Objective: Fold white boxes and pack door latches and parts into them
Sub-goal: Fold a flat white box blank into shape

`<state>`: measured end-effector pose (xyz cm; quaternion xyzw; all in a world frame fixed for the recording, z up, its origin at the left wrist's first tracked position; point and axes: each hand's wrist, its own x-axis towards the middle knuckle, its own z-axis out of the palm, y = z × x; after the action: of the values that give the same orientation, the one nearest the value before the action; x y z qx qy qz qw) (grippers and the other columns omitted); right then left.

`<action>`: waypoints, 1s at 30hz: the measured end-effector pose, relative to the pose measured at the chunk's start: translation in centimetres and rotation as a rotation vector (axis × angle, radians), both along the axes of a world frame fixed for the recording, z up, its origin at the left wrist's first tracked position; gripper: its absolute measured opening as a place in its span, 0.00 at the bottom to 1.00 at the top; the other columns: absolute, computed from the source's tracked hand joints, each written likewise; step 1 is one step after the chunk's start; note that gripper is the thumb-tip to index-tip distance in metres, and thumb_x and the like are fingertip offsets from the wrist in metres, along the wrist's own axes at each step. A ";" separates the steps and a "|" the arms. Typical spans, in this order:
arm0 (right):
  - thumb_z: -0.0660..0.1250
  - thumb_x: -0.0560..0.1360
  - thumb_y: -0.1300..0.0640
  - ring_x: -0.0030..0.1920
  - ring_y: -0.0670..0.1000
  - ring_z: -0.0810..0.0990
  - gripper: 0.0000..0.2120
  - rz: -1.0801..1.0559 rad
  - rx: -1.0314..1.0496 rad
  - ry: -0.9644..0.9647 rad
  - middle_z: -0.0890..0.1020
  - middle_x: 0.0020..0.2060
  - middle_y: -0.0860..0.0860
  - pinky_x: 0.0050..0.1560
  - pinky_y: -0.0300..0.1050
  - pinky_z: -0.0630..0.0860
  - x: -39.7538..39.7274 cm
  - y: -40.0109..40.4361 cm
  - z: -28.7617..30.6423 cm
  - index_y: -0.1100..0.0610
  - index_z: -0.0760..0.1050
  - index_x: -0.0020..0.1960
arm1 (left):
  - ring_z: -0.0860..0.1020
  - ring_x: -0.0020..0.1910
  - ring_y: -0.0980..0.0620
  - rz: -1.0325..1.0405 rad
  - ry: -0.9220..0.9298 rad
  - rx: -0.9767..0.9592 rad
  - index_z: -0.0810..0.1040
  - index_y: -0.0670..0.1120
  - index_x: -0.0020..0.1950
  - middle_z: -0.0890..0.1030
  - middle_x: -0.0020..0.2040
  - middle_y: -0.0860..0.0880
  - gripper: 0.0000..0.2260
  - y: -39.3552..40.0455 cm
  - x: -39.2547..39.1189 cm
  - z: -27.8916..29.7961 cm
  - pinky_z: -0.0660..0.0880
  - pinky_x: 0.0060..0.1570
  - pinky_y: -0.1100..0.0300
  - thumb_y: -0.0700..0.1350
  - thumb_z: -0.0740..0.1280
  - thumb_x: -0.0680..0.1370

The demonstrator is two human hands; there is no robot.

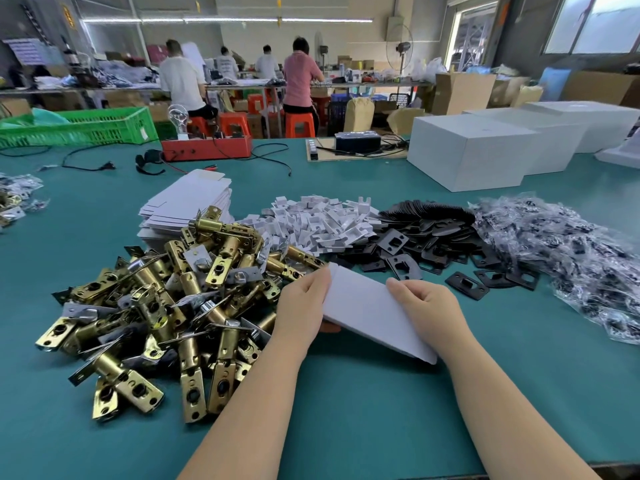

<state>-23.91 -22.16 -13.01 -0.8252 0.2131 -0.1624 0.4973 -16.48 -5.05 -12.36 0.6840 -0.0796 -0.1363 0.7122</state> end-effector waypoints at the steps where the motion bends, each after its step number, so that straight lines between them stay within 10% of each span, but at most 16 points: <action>1: 0.64 0.76 0.43 0.35 0.46 0.76 0.11 0.011 0.001 0.001 0.83 0.37 0.46 0.39 0.43 0.71 0.0 0.1 0.0 0.43 0.82 0.39 | 0.80 0.44 0.49 0.012 -0.024 0.000 0.83 0.56 0.48 0.82 0.47 0.46 0.08 0.1 0.0 -0.1 0.79 0.30 0.58 0.54 0.65 0.80; 10: 0.63 0.77 0.42 0.34 0.48 0.71 0.17 -0.034 -0.033 -0.017 0.79 0.34 0.55 0.37 0.44 0.66 0.3 -0.1 -0.8 0.55 0.80 0.44 | 0.77 0.49 0.49 -0.148 -0.005 -0.023 0.79 0.73 0.47 0.76 0.54 0.50 0.11 0.1 -0.1 0.2 0.79 0.35 0.60 0.57 0.60 0.79; 17: 0.61 0.77 0.42 0.30 0.49 0.63 0.24 -0.044 -0.118 0.007 0.65 0.26 0.48 0.35 0.45 0.58 0.3 -0.8 -0.8 0.61 0.70 0.34 | 0.73 0.65 0.49 -0.245 0.000 -0.014 0.74 0.70 0.61 0.71 0.69 0.54 0.16 0.0 0.3 -0.6 0.74 0.64 0.48 0.53 0.63 0.77; 22: 0.62 0.77 0.42 0.30 0.50 0.62 0.27 -0.019 0.065 -0.068 0.65 0.29 0.53 0.35 0.45 0.57 0.2 -0.8 -0.2 0.66 0.69 0.36 | 0.79 0.58 0.49 -0.359 0.146 -0.439 0.78 0.48 0.67 0.80 0.63 0.44 0.15 0.7 0.8 0.4 0.79 0.51 0.54 0.49 0.60 0.83; 30: 0.62 0.77 0.42 0.31 0.51 0.62 0.28 0.006 0.103 -0.051 0.65 0.29 0.54 0.38 0.46 0.58 0.2 -0.4 -0.4 0.69 0.70 0.38 | 0.80 0.53 0.53 -0.177 -0.002 -0.177 0.83 0.69 0.44 0.84 0.50 0.54 0.15 0.2 0.5 -0.2 0.80 0.46 0.56 0.50 0.60 0.73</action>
<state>-23.75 -22.54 -13.42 -0.7947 0.2062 -0.1707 0.5447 -16.03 -4.83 -12.53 0.6087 -0.1521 -0.1904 0.7550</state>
